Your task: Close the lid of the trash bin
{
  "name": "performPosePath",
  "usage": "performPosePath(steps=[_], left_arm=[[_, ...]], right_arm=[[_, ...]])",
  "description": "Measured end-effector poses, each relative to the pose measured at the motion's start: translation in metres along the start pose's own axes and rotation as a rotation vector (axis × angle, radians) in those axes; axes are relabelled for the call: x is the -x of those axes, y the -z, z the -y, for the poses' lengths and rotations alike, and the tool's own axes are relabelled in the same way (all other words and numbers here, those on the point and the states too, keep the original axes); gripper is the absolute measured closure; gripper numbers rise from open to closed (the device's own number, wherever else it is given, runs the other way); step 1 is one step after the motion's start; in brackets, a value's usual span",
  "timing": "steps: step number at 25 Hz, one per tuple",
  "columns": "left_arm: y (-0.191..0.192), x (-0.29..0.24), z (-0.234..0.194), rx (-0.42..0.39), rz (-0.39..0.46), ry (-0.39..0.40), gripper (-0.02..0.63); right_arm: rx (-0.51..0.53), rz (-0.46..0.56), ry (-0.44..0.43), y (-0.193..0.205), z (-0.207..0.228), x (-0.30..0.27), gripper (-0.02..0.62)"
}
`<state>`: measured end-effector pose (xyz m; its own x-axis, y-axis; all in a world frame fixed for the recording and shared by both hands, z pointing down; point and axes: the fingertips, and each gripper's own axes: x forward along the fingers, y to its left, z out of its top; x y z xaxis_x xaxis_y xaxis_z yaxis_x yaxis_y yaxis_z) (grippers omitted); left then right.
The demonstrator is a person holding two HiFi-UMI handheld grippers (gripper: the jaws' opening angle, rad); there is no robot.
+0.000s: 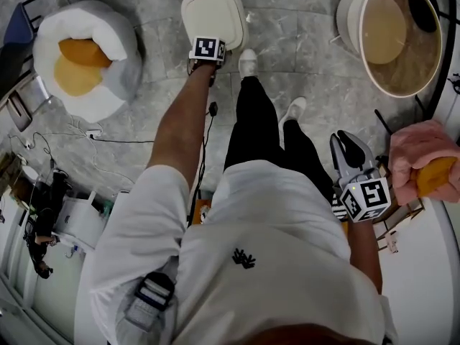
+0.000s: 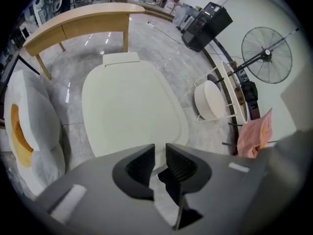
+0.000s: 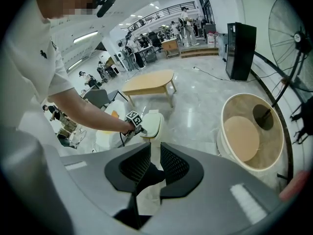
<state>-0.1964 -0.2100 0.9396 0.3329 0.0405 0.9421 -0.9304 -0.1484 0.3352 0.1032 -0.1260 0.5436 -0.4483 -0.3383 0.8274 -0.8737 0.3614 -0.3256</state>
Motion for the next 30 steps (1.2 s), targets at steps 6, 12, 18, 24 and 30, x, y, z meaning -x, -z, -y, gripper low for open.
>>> performPosePath(steps=[6, 12, 18, 24, 30], left_arm=[[0.0, -0.02, -0.003, 0.003, -0.001, 0.01, 0.482], [0.0, -0.028, -0.006, -0.002, -0.001, 0.01, 0.482], [-0.001, -0.025, -0.006, -0.009, 0.025, 0.022, 0.482], [0.01, 0.021, 0.012, -0.005, 0.103, 0.012, 0.482], [0.043, 0.11, 0.06, 0.002, 0.268, 0.036, 0.483]], right_arm=[[-0.007, -0.026, 0.015, 0.005, 0.004, -0.011, 0.534], [-0.006, -0.026, 0.02, 0.004, -0.002, -0.018, 0.535], [0.011, -0.002, 0.017, 0.01, -0.007, -0.018, 0.535], [0.063, 0.066, -0.011, 0.017, -0.026, 0.009, 0.535], [0.161, 0.179, -0.077, 0.032, -0.053, 0.055, 0.535]])
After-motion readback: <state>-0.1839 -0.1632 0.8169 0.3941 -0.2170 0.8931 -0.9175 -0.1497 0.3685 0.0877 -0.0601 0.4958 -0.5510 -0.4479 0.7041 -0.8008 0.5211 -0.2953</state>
